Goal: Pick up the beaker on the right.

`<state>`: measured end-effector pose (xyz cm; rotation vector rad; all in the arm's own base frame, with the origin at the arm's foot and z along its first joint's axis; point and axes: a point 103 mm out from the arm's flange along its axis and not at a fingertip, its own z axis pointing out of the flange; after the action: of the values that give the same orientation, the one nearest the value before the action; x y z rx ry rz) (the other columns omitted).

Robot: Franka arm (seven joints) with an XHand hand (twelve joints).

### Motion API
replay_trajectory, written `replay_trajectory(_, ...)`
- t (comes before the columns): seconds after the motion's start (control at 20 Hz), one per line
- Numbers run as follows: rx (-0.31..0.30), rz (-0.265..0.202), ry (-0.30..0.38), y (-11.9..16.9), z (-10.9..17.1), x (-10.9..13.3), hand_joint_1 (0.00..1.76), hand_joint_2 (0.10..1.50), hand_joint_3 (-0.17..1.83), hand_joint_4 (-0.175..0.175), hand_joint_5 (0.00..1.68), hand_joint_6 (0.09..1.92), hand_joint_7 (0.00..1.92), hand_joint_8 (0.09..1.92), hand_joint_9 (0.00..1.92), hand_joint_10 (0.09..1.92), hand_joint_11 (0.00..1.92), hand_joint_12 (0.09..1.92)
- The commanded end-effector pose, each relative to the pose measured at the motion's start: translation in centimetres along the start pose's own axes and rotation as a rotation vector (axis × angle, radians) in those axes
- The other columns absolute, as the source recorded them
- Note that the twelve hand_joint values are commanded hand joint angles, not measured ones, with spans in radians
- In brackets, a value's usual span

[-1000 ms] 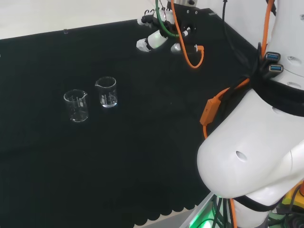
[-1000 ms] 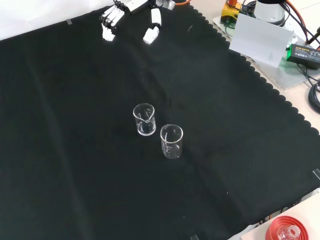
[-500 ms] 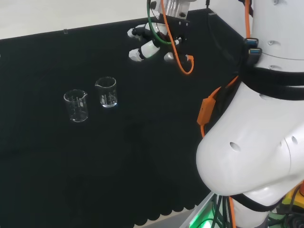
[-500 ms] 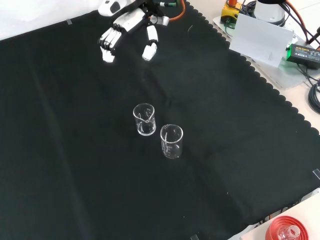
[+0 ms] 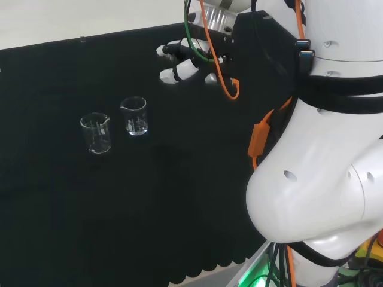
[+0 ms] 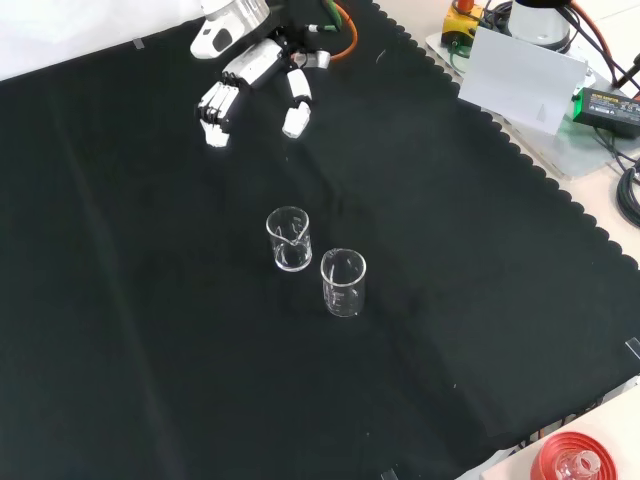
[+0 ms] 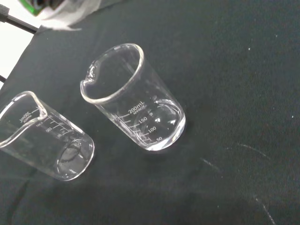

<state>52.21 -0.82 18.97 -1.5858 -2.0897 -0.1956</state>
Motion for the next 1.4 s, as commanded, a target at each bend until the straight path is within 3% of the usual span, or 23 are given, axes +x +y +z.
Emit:
replay_trajectory(0.05,0.003,-0.019,0.046,0.5,1.1,-1.0,0.76,0.54,0.73,-0.084,0.29,0.09,0.16,0.67,0.25,0.71,0.00,1.14)
replay_trajectory(0.25,-0.011,-0.035,0.126,0.5,2.1,-2.0,0.78,0.54,0.73,-0.083,0.30,0.09,0.17,0.67,0.25,0.71,0.00,1.14)
replay_trajectory(0.75,0.028,-0.038,0.173,1.4,4.5,-3.8,0.79,0.52,0.72,-0.078,0.29,0.09,0.16,0.66,0.24,0.70,0.00,1.11)
replay_trajectory(1.4,0.057,-0.061,0.239,3.0,7.2,-3.8,0.83,0.50,0.71,-0.072,0.26,0.09,0.15,0.64,0.21,0.68,0.00,1.09)
